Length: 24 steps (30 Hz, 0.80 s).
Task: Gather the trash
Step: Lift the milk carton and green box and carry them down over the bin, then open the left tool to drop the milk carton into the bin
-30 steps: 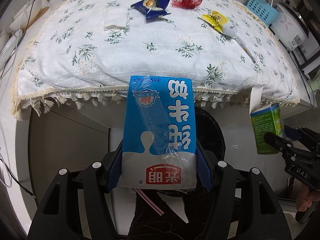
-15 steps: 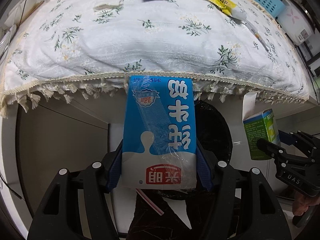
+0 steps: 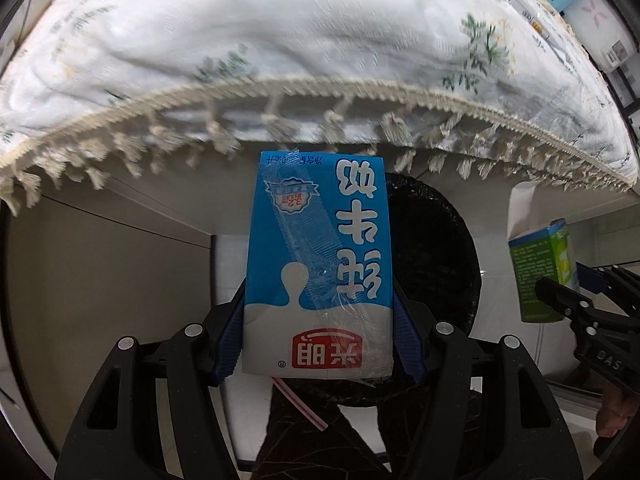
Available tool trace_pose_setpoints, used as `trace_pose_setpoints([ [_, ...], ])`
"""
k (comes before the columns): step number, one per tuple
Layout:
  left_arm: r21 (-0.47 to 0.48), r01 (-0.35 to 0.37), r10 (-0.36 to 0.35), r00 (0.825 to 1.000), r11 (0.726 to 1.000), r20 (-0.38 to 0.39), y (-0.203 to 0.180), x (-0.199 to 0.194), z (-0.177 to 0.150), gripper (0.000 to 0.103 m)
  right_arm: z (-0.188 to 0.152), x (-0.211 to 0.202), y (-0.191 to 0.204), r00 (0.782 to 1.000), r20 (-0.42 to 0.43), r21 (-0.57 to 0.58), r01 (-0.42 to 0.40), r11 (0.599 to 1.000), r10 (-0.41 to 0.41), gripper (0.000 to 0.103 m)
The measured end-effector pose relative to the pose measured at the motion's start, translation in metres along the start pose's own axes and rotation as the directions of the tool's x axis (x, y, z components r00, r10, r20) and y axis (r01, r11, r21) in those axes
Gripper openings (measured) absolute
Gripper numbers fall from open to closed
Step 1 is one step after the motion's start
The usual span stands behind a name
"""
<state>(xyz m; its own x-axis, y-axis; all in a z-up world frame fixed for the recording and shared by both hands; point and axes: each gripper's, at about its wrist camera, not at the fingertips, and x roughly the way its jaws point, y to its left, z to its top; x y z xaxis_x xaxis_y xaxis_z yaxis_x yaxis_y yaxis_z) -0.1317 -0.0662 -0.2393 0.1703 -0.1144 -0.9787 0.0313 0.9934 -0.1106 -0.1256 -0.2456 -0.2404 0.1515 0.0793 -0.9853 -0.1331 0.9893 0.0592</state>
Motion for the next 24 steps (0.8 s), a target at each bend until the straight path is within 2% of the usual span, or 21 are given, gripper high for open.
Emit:
trace_pose_setpoints([
  [9,0.070,0.016,-0.012,0.999,0.997,-0.051,-0.030,0.034,-0.007,0.062,-0.014,-0.002,-0.028,1.000,-0.011,0.053,0.015,0.998,-0.014,0.046],
  [18,0.129,0.049,-0.042,0.997,0.990,-0.062,-0.051,0.043,-0.009,0.063,-0.020,0.001,-0.044,0.999,-0.028,0.066,0.029,0.997,-0.027,0.046],
  [19,0.131,0.051,-0.044,0.997,0.990,-0.056,-0.051,0.044,-0.004,0.063,-0.028,-0.001,-0.058,0.999,-0.028,0.064,0.027,0.998,-0.026,0.046],
  [22,0.127,0.055,-0.051,0.998,0.990,-0.032,-0.055,0.049,0.004,0.077,-0.025,0.003,-0.053,0.999,-0.028,0.055,0.024,0.998,-0.022,0.046],
  [24,0.114,0.057,-0.055,0.998,0.992,-0.018,-0.052,0.044,0.008,0.081,-0.023,0.002,-0.046,0.999,-0.026,0.045,0.021,0.999,-0.019,0.046],
])
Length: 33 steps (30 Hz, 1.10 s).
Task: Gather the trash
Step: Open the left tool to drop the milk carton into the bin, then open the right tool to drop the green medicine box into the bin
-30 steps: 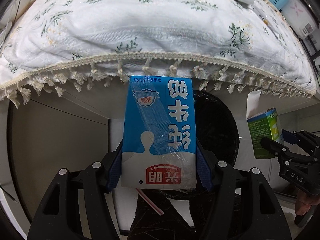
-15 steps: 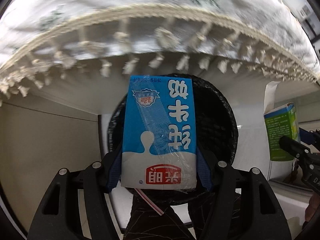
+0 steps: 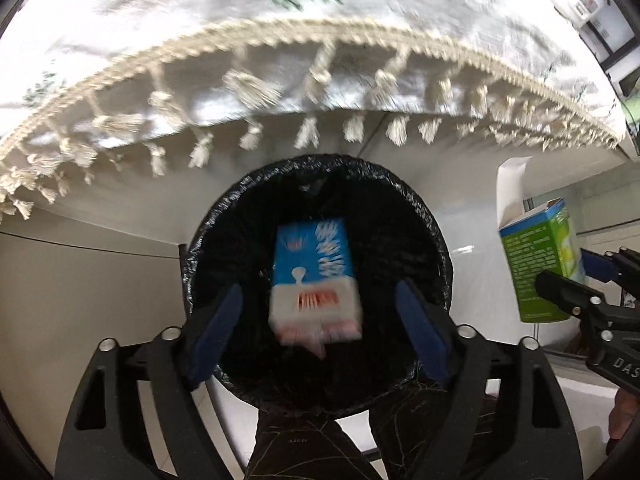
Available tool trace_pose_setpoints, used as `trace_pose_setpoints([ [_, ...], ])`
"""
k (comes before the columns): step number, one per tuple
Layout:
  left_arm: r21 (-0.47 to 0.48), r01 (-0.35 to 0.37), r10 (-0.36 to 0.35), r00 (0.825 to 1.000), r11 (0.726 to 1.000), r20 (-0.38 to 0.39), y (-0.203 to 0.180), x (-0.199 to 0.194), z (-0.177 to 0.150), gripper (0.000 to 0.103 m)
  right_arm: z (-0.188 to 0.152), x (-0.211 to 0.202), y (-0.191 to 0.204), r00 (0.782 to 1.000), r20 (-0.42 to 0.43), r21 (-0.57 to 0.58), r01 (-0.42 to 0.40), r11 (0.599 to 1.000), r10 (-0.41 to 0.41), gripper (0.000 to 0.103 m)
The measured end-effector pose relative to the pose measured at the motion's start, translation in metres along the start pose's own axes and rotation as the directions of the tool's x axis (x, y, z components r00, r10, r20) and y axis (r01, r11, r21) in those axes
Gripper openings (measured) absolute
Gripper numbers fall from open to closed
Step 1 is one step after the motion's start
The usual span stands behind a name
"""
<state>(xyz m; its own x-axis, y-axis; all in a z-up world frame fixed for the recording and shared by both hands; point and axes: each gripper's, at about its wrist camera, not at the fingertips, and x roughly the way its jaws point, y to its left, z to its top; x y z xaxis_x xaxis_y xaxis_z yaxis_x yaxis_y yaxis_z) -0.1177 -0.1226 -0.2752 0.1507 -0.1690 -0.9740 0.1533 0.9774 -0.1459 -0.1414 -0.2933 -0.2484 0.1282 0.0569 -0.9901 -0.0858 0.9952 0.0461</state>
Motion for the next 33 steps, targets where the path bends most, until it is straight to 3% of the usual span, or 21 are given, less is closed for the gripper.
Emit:
trace_pose_setpoints([
  [2,-0.015,-0.001,0.001,1.000,1.000,0.014,0.004,-0.005,0.002,0.089,0.003,0.000,0.007,1.000,0.000,-0.009,-0.006,1.000,0.006,0.046],
  [7,-0.041,-0.010,0.012,0.998,0.999,0.056,0.020,-0.021,0.004,0.097,0.008,0.001,0.023,1.000,-0.002,-0.036,-0.014,0.999,0.014,0.046],
  [20,-0.125,-0.033,0.047,0.993,0.992,0.113,0.054,-0.064,-0.002,0.097,0.030,0.013,0.069,1.000,-0.020,-0.112,-0.026,0.993,0.024,0.046],
  [33,-0.178,-0.062,0.083,0.990,0.982,0.111,0.082,-0.069,-0.012,0.097,0.035,0.032,0.114,0.999,-0.038,-0.165,-0.027,0.986,0.021,0.047],
])
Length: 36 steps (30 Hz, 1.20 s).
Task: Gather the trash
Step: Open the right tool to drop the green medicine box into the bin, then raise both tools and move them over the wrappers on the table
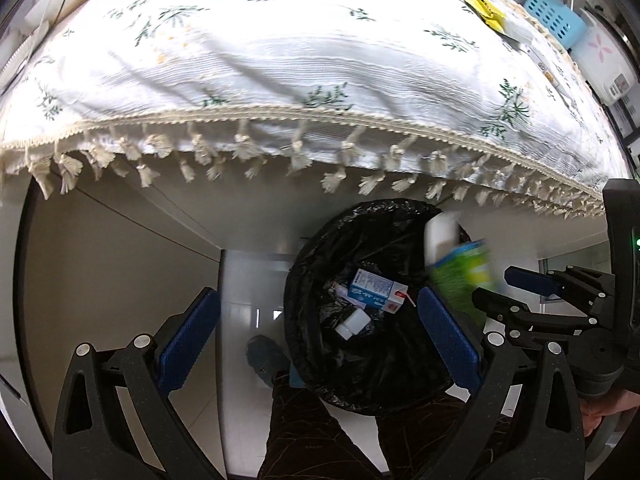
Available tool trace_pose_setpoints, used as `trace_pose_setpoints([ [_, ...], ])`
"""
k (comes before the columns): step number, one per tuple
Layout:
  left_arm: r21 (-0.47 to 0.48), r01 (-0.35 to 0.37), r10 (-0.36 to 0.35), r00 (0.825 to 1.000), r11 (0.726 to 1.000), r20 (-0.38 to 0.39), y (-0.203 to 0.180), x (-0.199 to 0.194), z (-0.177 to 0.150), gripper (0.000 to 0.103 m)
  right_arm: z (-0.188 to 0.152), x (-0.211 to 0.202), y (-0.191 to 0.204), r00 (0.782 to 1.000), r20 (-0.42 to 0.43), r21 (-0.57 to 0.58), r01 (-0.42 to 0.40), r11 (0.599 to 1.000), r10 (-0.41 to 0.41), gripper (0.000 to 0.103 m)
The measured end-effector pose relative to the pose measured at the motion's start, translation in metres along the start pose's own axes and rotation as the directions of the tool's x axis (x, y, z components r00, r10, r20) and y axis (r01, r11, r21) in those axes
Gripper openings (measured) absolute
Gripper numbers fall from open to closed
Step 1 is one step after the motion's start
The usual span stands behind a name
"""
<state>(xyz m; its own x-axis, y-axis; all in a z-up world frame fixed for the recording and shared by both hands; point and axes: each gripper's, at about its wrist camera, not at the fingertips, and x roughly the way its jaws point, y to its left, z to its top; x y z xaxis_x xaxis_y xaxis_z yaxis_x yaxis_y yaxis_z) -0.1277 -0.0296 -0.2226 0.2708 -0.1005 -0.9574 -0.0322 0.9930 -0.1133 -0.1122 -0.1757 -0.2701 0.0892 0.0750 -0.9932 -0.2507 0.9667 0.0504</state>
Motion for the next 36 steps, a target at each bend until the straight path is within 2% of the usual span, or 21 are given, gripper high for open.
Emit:
trace_pose_setpoints([
  [6,-0.002,0.000,0.000,1.000,1.000,-0.003,0.001,0.003,0.000,0.097,0.007,-0.001,0.017,1.000,0.006,-0.006,0.007,1.000,-0.007,0.056],
  [10,0.006,0.007,-0.007,1.000,1.000,-0.002,-0.004,0.005,0.002,0.097,0.012,-0.009,0.004,1.000,0.023,0.005,0.014,1.000,-0.015,0.066],
  [16,0.016,0.010,-0.010,1.000,1.000,0.006,-0.007,-0.010,0.010,0.097,0.019,-0.044,-0.012,0.996,0.086,0.028,0.025,0.999,-0.028,0.079],
  [20,0.016,0.021,-0.021,1.000,1.000,0.021,-0.008,-0.027,0.016,0.096,0.022,-0.071,-0.017,0.992,0.127,0.037,0.023,0.999,-0.027,0.085],
  [30,0.012,0.039,-0.040,0.996,0.999,0.079,-0.011,-0.076,0.034,0.096,0.023,-0.138,-0.021,0.975,0.222,0.046,0.022,0.999,-0.031,0.088],
  [36,0.003,0.045,-0.045,0.994,0.999,0.100,-0.012,-0.100,0.046,0.096,0.028,-0.161,-0.022,0.962,0.271,0.059,0.021,0.998,-0.036,0.093],
])
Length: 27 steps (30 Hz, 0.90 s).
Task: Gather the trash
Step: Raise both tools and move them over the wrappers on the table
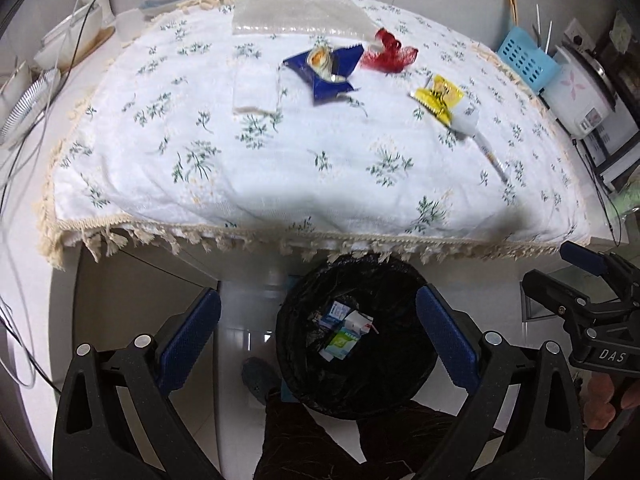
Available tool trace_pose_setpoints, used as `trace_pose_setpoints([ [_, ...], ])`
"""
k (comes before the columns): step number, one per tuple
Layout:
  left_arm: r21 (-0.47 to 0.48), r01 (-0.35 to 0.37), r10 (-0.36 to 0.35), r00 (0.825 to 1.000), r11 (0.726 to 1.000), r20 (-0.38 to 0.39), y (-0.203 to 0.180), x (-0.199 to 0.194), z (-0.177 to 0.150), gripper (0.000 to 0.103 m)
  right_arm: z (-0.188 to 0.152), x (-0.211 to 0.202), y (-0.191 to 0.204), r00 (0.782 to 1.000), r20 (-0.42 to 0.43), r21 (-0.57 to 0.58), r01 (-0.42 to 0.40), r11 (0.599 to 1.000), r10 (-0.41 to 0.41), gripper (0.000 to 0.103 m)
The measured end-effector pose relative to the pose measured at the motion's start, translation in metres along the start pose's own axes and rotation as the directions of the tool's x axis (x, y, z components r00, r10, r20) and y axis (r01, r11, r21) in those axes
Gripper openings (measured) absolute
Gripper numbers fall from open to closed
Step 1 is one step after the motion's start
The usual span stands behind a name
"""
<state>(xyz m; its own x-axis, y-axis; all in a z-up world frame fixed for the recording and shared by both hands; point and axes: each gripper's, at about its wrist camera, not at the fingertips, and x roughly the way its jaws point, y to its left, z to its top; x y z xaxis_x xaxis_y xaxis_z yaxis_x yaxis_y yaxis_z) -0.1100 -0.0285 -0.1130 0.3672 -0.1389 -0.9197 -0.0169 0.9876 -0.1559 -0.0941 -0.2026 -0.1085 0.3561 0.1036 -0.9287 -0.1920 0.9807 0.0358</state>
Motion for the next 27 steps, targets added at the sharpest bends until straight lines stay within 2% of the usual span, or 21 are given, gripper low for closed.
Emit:
trace_pose_setpoints([
  [12,0.004,-0.020,0.020,0.997,1.000,0.070,-0.007,-0.030,0.042,0.097,0.035,-0.023,-0.013,0.996,0.077,0.047,0.029,0.998,-0.032,0.094],
  [19,0.013,-0.033,0.032,0.996,0.999,0.089,-0.012,-0.028,0.080,0.097,0.061,-0.010,-0.022,0.997,0.050,0.055,0.058,0.997,-0.060,0.094],
  [27,-0.013,-0.037,0.037,0.998,0.999,0.052,-0.009,-0.003,0.123,0.097,0.096,0.015,-0.039,0.997,0.019,0.080,0.078,0.994,-0.080,0.094],
])
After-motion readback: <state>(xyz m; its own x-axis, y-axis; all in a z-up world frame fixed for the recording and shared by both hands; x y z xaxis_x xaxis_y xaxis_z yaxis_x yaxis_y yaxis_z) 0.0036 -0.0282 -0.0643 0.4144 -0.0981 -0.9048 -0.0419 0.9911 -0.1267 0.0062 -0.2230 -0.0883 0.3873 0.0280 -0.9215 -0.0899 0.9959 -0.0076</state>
